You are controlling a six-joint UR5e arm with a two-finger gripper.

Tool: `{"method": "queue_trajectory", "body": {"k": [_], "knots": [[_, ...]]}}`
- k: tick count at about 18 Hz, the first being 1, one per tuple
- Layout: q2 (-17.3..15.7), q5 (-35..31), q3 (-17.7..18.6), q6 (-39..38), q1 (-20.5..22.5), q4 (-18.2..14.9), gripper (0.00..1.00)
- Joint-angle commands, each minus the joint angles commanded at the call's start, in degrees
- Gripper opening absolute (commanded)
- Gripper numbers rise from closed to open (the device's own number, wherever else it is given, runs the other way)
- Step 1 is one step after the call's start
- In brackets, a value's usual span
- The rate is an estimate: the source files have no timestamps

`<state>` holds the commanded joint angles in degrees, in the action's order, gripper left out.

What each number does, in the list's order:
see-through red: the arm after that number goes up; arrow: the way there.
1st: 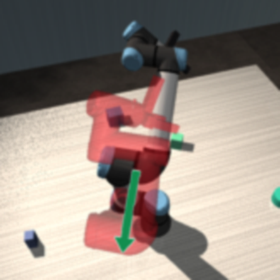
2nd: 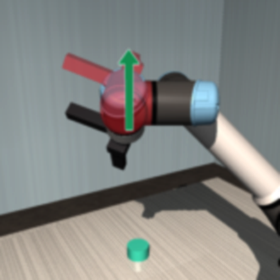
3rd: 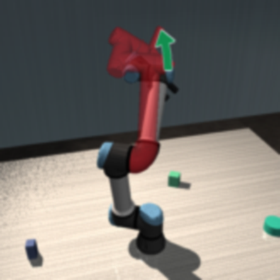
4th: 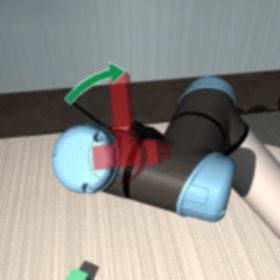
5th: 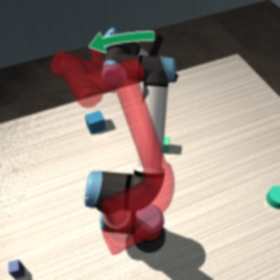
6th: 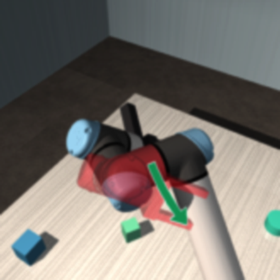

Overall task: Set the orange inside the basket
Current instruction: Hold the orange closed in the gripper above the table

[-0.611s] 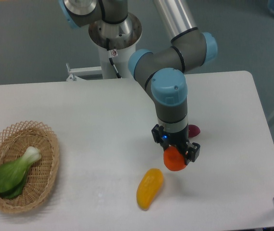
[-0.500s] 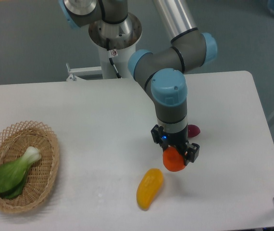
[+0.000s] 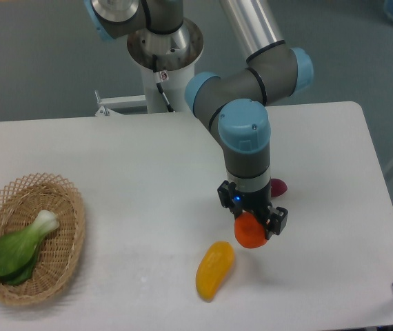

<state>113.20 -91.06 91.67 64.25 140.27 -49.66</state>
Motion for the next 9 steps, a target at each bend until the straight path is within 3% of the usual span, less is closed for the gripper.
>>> {"method": "queue_trajectory", "body": {"k": [9], "knots": [[-0.8,0.9,1.1,-2.6,-1.8,-0.1,0.67]]}}
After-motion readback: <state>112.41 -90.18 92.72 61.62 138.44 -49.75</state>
